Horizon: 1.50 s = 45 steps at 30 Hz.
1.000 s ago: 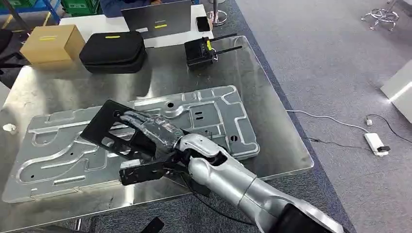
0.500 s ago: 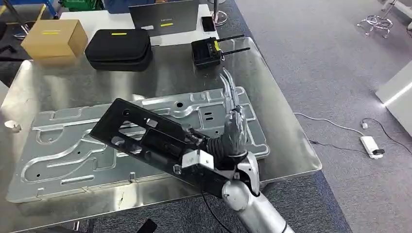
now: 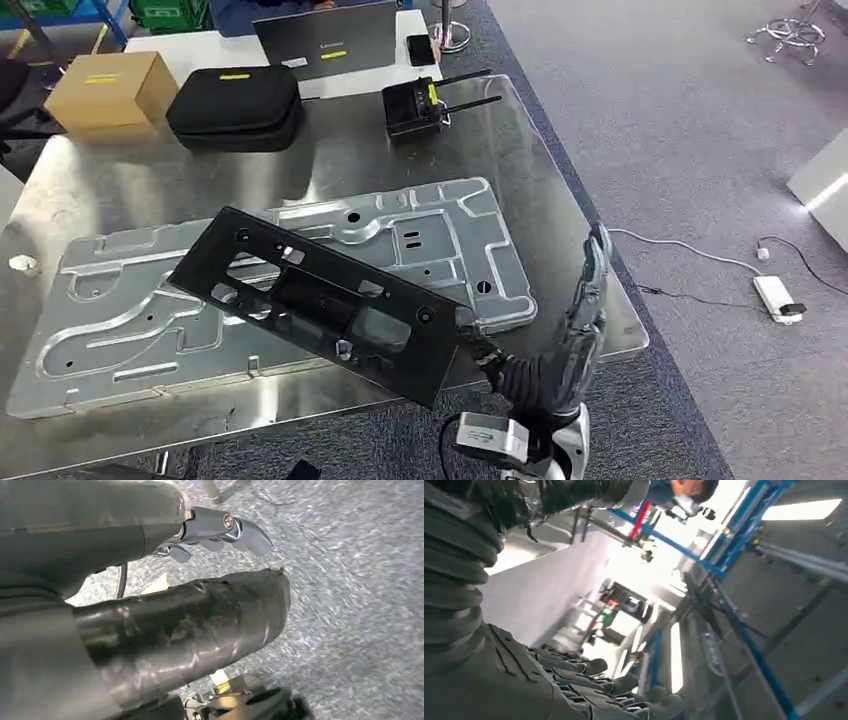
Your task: Take the parts from the cabinet and place them on the table.
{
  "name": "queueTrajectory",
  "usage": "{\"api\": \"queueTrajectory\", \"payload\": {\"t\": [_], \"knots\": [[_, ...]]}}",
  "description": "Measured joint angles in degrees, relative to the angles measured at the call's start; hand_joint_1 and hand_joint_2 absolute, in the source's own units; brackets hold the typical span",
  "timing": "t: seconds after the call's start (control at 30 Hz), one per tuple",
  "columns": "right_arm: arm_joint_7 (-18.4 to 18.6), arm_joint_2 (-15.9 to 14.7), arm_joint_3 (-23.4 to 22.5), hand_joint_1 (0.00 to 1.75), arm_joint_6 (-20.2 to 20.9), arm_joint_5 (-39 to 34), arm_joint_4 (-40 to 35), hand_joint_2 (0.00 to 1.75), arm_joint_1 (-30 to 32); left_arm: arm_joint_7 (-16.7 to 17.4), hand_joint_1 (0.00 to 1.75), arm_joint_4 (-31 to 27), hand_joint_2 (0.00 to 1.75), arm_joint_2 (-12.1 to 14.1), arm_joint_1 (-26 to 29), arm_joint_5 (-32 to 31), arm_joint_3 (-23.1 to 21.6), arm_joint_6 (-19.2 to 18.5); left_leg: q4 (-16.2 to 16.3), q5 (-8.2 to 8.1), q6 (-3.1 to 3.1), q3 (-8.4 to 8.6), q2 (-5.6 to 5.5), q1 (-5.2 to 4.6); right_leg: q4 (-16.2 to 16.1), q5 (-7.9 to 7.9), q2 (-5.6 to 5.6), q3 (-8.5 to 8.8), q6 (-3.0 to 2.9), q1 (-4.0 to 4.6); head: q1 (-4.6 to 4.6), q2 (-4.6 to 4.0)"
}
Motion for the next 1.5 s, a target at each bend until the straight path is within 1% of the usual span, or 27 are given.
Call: {"api": "queueTrajectory", "payload": {"t": [0.07,0.2,0.23,0.3,0.33,0.4,0.43,0.5,0.57,0.6,0.63,0.73,0.77,0.83,0.9,0.93,1.0,1.07,1.1,1.13,1.23,1.27,1.33,1.37,1.4,1.43,1.5], "knots": [[-0.13,-0.04,-0.55,0.00,0.00,-0.70,-1.98,1.75,1.82,-0.13,0.00,0.00,0.00,0.20,0.01,0.44,0.24,0.29,-10.72,3.40,0.58,5.97,-0.01,-0.02,0.55,-0.09,0.03,-0.18,0.17,0.00,0.00,0.00],[-0.28,-0.53,-1.29,0.00,0.02,-2.12,-5.30,1.75,5.06,-0.31,0.00,0.00,0.00,0.42,0.58,0.86,1.36,0.96,-11.42,3.75,1.55,5.98,-0.12,-0.64,0.59,0.43,0.02,-0.33,1.61,0.12,0.07,0.00],[-0.28,-0.59,-1.53,0.00,0.02,-2.30,-6.03,1.75,5.77,-0.39,0.00,0.02,0.00,0.42,0.81,0.98,1.42,1.01,-12.04,4.42,2.06,5.88,-0.04,-0.24,0.70,0.61,0.11,-0.48,1.98,0.42,0.07,0.00],[-0.28,-0.72,-2.23,0.00,0.02,-2.49,-7.15,1.75,6.98,-0.50,0.00,0.02,0.00,0.39,0.80,1.12,1.47,1.03,-12.31,5.23,2.90,5.47,0.31,-0.05,3.78,-3.47,0.20,-1.50,2.54,0.00,0.31,0.00],[-0.28,-0.77,-2.36,0.00,0.02,-2.51,-7.42,0.00,7.26,-0.52,0.00,0.02,0.00,0.39,0.83,1.16,1.53,1.03,-12.29,5.49,3.12,5.09,0.34,-0.06,7.43,-6.33,0.22,-2.71,2.82,-0.16,0.28,0.00],[-0.31,-0.92,-2.65,0.00,0.02,-2.93,-7.63,0.00,7.98,-0.57,0.00,0.02,0.00,0.42,0.98,1.27,1.71,1.03,-12.11,6.03,3.11,4.18,0.60,-0.10,15.28,-10.60,0.20,-5.07,3.32,-0.39,0.28,0.00],[-0.28,-1.07,-2.75,0.00,0.02,-3.56,-7.76,0.00,8.34,-0.70,0.00,0.02,0.00,0.46,1.02,1.36,1.79,1.03,-11.92,6.24,3.05,3.66,0.66,-0.10,16.76,-10.78,0.19,-5.15,3.41,-0.51,0.28,0.00],[-0.28,-1.22,-3.13,0.00,0.02,-4.18,-8.11,0.00,9.22,-0.94,0.00,0.02,0.00,0.46,1.08,1.62,2.08,1.09,-11.46,6.61,2.86,2.70,0.69,-0.09,12.10,-7.80,0.11,-1.40,3.41,-0.73,0.28,0.00],[-0.31,-1.38,-3.54,0.00,0.02,-5.37,-8.85,0.00,10.02,-1.03,0.00,0.02,0.00,0.46,1.19,1.77,2.58,1.20,-11.23,7.00,2.45,2.28,0.62,-0.09,2.02,-4.83,0.10,5.30,2.90,-0.70,0.31,0.00],[-0.30,-1.46,-3.74,0.00,0.02,-6.03,-9.25,0.00,10.27,-1.07,0.00,0.02,0.00,0.46,1.35,1.84,2.75,1.33,-11.20,7.35,2.00,2.09,0.63,-0.18,-0.48,-5.82,0.16,6.51,2.65,-0.37,0.22,0.00],[-0.33,-1.51,-3.91,0.00,0.00,-6.82,-9.56,0.00,10.80,-1.18,0.00,0.02,0.00,0.46,1.46,1.88,2.80,1.51,-11.39,7.67,1.57,2.20,0.62,-0.15,-0.01,-4.40,0.25,6.00,2.46,0.01,0.24,0.00],[-0.33,-2.01,-4.13,0.00,0.00,-9.70,-10.54,0.00,11.83,-1.35,0.00,0.02,0.00,0.46,1.72,2.30,3.10,1.90,-11.92,8.86,0.29,1.94,0.58,-0.17,-0.69,-3.80,0.26,5.21,1.47,0.18,0.30,0.00],[-0.33,-2.08,-4.18,0.00,0.02,-9.99,-10.76,0.00,12.00,-1.35,0.00,0.02,0.00,0.48,1.72,2.32,3.19,1.92,-11.29,7.88,0.05,1.77,0.61,0.03,-1.26,-2.97,-0.04,4.86,0.80,-0.45,0.26,0.00],[-0.33,-2.21,-4.24,0.00,0.04,-10.21,-11.00,0.00,12.20,-1.38,0.00,0.02,0.00,0.55,1.89,2.36,3.28,1.97,-6.35,1.41,0.02,-0.24,0.49,0.03,-1.38,-1.83,-0.12,3.43,-0.31,-0.30,0.00,0.00],[-0.33,-2.38,-4.29,0.00,0.04,-10.32,-11.13,0.00,12.55,-1.38,0.00,0.02,0.00,0.63,1.88,2.36,3.50,1.97,1.80,-3.80,-0.27,-2.16,0.51,0.04,-1.28,-0.65,-0.28,1.80,-0.47,-0.06,0.02,0.00],[-0.33,-2.47,-4.31,0.00,0.04,-10.34,-11.13,0.00,12.60,-1.38,0.00,0.02,0.00,0.63,1.89,2.38,3.69,1.97,4.36,-4.25,-0.37,-2.27,0.51,0.04,-1.14,-0.07,-0.33,0.93,-0.47,0.03,0.04,0.00],[-0.33,-2.62,-4.44,0.00,0.04,-10.82,-11.17,0.00,12.87,-1.40,0.00,0.02,0.00,0.72,1.88,2.43,4.09,1.97,2.99,-0.92,-0.34,0.63,0.52,0.04,-0.64,0.97,-0.34,-0.65,-0.26,0.12,0.04,0.00],[-0.33,-2.84,-4.59,0.00,0.04,-11.92,-11.52,0.00,13.34,-1.48,0.00,0.02,0.00,0.77,1.84,2.47,4.22,2.06,-5.40,2.40,0.24,7.20,0.50,-0.01,0.21,1.87,-0.32,-2.51,0.09,0.16,0.02,0.00],[-0.33,-2.95,-4.61,0.00,0.04,-12.79,-11.83,0.00,13.54,-1.53,0.00,0.02,0.00,0.90,1.73,2.47,4.26,2.08,-10.55,0.75,0.77,10.71,0.48,-0.29,0.63,2.24,-0.35,-3.02,0.37,0.20,0.02,0.00],[-0.33,-3.10,-4.64,0.00,0.04,-13.60,-12.31,0.00,13.64,-1.60,0.00,0.00,0.00,0.92,1.75,2.49,4.29,2.12,-14.01,-0.09,0.94,12.42,0.50,-0.45,0.98,2.63,-0.33,-3.36,0.69,0.33,0.07,0.00],[-0.37,-3.63,-4.74,0.00,0.04,-15.00,-13.08,0.00,14.22,-1.88,0.00,0.02,0.00,0.94,1.91,2.60,4.50,2.21,-13.59,1.03,1.82,11.26,0.48,-0.88,0.20,4.35,-0.58,-3.17,1.83,0.02,-0.09,0.00],[-0.39,-3.83,-4.79,0.00,0.04,-15.17,-13.34,0.00,14.45,-1.92,0.00,0.04,0.00,0.87,2.05,2.63,4.55,2.19,-14.30,2.21,2.33,10.79,0.83,-0.04,0.48,4.30,-0.39,-3.55,2.16,0.04,-0.02,0.00],[-0.39,-4.22,-4.92,0.00,0.04,-15.32,-13.71,0.00,14.76,-2.01,0.00,0.04,0.00,0.92,1.92,2.84,4.61,2.30,-14.34,3.62,3.16,9.22,1.10,-0.20,4.05,-2.20,-0.08,-4.78,2.70,-0.20,0.24,0.00],[-0.39,-4.39,-4.96,0.00,0.04,-15.39,-13.84,0.00,14.78,-2.01,0.00,0.04,0.00,0.92,1.91,2.87,4.63,2.30,-14.32,4.38,3.26,8.24,1.15,-0.21,8.25,-6.22,-0.08,-5.54,3.07,-0.40,0.26,0.00],[-0.39,-4.50,-4.98,0.00,0.02,-15.39,-13.86,0.00,14.84,-2.01,0.00,0.04,0.00,0.90,1.96,2.87,4.66,2.30,-14.27,5.06,3.22,7.39,1.24,-0.22,12.36,-8.72,-0.08,-6.18,3.38,-0.55,0.24,0.00],[-0.39,-4.63,-5.01,0.00,0.02,-15.41,-13.86,0.00,14.92,-2.01,0.00,0.04,0.00,0.90,1.98,2.87,4.68,2.30,-14.07,5.79,3.14,6.62,1.36,-0.22,15.91,-9.57,-0.09,-6.51,3.68,-0.68,0.26,0.00],[-0.39,-4.92,-5.03,0.00,0.02,-15.43,-13.99,0.00,14.99,-2.01,0.00,0.04,0.00,0.90,1.99,2.87,4.74,2.30,-13.44,6.99,2.73,4.42,1.44,-0.08,16.53,-6.17,-0.10,-4.32,4.07,-1.14,0.24,0.00]]}}
